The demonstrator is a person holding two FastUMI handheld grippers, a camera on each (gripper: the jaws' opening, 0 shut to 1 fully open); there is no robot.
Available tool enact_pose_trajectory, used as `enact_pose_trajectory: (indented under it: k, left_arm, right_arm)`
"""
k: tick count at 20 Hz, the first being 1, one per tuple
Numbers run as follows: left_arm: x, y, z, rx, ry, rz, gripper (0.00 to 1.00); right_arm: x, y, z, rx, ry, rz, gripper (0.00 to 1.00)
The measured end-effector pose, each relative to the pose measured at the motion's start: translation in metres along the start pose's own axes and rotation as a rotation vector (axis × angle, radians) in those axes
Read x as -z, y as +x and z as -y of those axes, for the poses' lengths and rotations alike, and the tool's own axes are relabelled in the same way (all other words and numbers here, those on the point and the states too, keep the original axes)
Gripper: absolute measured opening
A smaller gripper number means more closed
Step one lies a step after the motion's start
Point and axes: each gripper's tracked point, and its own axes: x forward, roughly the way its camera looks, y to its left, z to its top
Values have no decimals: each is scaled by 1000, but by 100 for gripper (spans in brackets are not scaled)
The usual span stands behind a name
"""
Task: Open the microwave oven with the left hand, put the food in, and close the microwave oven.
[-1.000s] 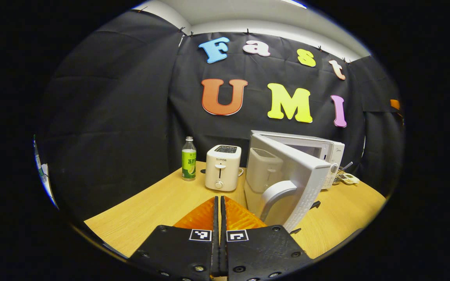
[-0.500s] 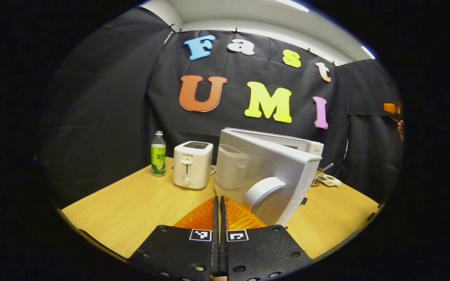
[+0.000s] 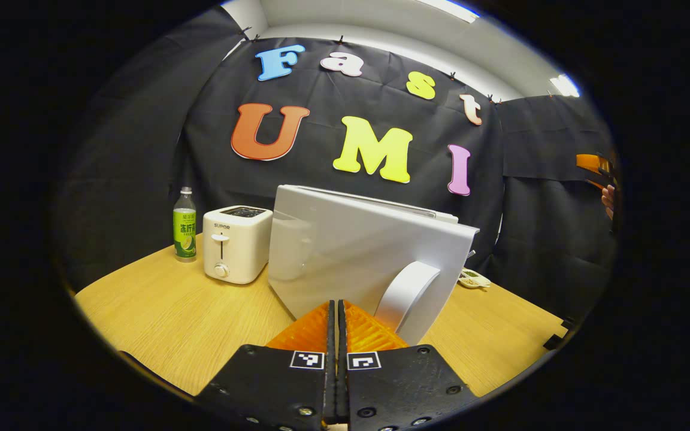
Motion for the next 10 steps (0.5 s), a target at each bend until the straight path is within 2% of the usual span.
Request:
enact_pose_trajectory:
  k: [5,10]
  left_arm:
    - [1,30,25,88,8,6,0]
    - [-10,61,38,121,11,29,0]
  right_arm:
    - [-2,-5,5,10,10,8,100]
    - [2,-7,6,12,8,0,100]
